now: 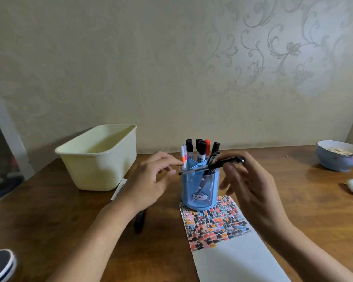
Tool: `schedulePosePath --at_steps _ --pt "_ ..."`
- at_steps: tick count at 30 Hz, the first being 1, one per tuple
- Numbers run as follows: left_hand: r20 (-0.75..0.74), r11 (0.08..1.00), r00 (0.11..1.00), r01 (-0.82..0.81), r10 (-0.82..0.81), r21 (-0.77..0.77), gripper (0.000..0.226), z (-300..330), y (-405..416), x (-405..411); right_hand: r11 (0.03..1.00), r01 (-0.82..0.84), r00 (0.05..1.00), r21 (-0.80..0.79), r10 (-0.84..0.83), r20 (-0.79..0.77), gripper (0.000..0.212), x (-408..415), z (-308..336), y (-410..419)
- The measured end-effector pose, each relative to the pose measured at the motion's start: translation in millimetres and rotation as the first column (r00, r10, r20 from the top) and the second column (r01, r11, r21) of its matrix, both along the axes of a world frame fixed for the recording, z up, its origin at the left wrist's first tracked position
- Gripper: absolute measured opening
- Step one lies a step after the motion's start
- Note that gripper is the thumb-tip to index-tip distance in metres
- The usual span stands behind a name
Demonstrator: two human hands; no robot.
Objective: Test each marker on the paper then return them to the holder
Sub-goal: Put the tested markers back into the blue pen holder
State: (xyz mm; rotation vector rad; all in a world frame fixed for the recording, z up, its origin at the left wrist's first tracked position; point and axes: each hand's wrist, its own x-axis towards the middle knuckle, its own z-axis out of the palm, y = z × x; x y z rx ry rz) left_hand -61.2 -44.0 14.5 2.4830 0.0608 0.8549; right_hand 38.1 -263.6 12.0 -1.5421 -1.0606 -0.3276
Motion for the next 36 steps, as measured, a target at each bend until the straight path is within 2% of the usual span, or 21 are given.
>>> schedulePosePath --at_steps 2,5,12,18,23,26,31,34,36 --pt "-0.058 0.999 0.998 0.006 -0.003 0.042 0.032 -4 3 0 0.999 0.037 0.999 0.039 -0.038 0.018 0.026 1 3 -1" --pt "-0.065 0.999 0.998 0.019 -0.016 0.044 0.034 -5 5 0 0.993 0.106 0.992 0.059 -0.110 0.062 0.019 6 5 -2" --pt "-0.082 0.998 0.995 0.050 -0.047 0.030 0.036 -2 7 -1 0.975 0.203 0.951 0.094 -0.219 0.219 0.033 14 11 2" --pt "-0.092 0.998 0.994 0.057 -0.054 0.028 0.039 0 7 -1 0.963 0.267 0.931 0.032 -0.266 0.249 0.036 16 14 6" --pt "-0.108 0.997 0.992 0.069 -0.066 0.026 0.043 0 9 -1 0.960 0.280 0.933 -0.022 -0.267 0.241 0.028 13 10 8" --pt "-0.117 0.997 0.991 0.069 -0.065 0.028 0.044 0 9 -1 0.956 0.283 0.924 -0.081 -0.249 0.291 0.026 9 8 9" --pt "-0.116 0.998 0.991 0.066 -0.066 -0.007 0.048 0 11 0 0.939 0.289 0.926 -0.188 -0.223 0.306 0.036 10 0 11" --pt "-0.128 0.998 0.991 0.043 -0.049 -0.051 0.055 2 16 -4 0.948 0.260 0.940 -0.186 -0.205 0.274 0.046 8 -4 8" --pt "-0.158 0.999 0.987 -0.010 0.002 -0.048 0.058 2 25 -8 0.958 0.229 0.947 -0.171 -0.179 0.265 0.045 3 -8 6"
